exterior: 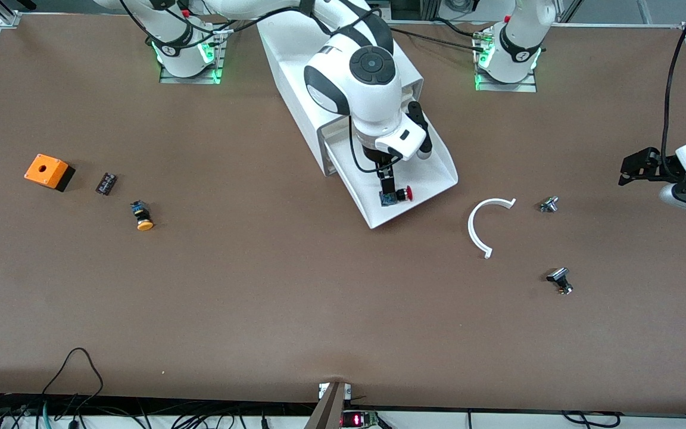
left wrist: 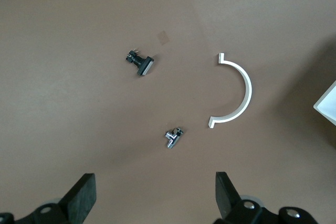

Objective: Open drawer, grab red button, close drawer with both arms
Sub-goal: 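Grasp the red mushroom button in the drawer with the right gripper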

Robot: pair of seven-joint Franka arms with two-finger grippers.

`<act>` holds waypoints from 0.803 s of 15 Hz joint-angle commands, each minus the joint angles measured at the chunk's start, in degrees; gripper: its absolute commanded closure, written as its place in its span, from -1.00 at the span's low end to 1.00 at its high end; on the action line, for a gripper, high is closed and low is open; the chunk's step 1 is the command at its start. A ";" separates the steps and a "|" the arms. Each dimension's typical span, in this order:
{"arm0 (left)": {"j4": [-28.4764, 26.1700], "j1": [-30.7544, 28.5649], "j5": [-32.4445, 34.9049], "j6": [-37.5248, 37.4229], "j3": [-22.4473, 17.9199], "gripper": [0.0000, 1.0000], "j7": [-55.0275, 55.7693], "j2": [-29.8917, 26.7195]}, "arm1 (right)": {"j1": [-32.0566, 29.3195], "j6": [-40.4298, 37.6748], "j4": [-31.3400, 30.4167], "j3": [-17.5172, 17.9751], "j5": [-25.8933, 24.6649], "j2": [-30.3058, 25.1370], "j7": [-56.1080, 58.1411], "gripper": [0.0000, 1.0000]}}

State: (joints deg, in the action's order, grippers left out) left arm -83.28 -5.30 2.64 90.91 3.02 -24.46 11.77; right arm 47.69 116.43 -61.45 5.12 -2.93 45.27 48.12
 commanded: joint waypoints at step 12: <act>2.24 0.29 0.70 -1.53 0.06 -1.00 13.47 1.15 | 0.03 6.43 2.12 -1.16 -1.03 6.24 1.01 -0.83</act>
State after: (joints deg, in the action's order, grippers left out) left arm -83.27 -5.25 2.64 90.90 3.03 -13.14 11.93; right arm 47.48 122.81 -61.38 3.76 -3.00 50.12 48.37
